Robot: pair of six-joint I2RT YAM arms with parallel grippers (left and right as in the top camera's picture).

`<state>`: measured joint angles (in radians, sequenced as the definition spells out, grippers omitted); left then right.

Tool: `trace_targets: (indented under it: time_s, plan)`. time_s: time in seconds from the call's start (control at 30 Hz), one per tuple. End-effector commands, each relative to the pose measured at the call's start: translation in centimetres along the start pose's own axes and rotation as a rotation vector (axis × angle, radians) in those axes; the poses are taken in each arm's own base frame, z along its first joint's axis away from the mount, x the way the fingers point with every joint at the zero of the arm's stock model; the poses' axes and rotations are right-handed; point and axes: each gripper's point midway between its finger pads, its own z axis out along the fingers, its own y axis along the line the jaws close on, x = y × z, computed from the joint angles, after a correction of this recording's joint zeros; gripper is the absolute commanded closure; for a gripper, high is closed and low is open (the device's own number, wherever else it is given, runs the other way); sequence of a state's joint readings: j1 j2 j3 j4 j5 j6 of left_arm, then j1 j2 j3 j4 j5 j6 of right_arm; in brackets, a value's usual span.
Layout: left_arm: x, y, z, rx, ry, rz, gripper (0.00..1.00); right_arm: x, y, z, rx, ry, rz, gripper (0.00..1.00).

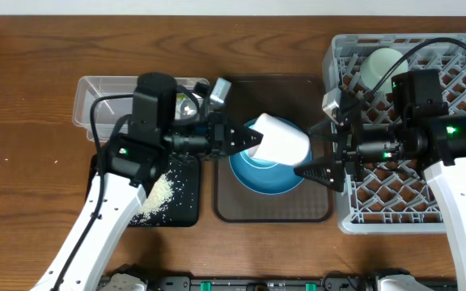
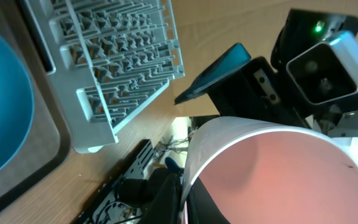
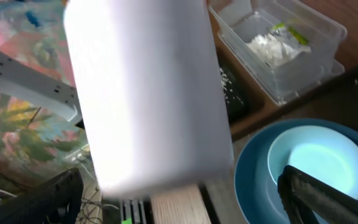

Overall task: Sort waste into correct bins and load items into the dishwasher rack
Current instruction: 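Grasp the cup with the right gripper while the left gripper holds it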

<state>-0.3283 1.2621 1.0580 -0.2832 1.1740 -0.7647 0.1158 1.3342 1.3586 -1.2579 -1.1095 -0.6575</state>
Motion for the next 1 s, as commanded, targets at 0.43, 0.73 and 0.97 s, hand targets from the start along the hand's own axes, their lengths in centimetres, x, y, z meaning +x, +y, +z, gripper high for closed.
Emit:
trace_targets:
  time_s: [0.43, 0.73, 0.97]
  plan:
    - [-0.5, -1.5, 0.8, 0.024, -0.022, 0.049, 0.94, -1.6, 2.3, 0.4, -0.101, -0.063, -0.089, 0.26]
    - [-0.5, -1.5, 0.8, 0.024, -0.022, 0.049, 0.94, -2.7, 2.6, 0.2, -0.127, -0.11, -0.142, 0.35]
    - [0.4, -1.9, 1.6, 0.032, 0.013, 0.057, 0.94, -2.9, 2.4, 0.2, -0.12, -0.115, -0.161, 0.38]
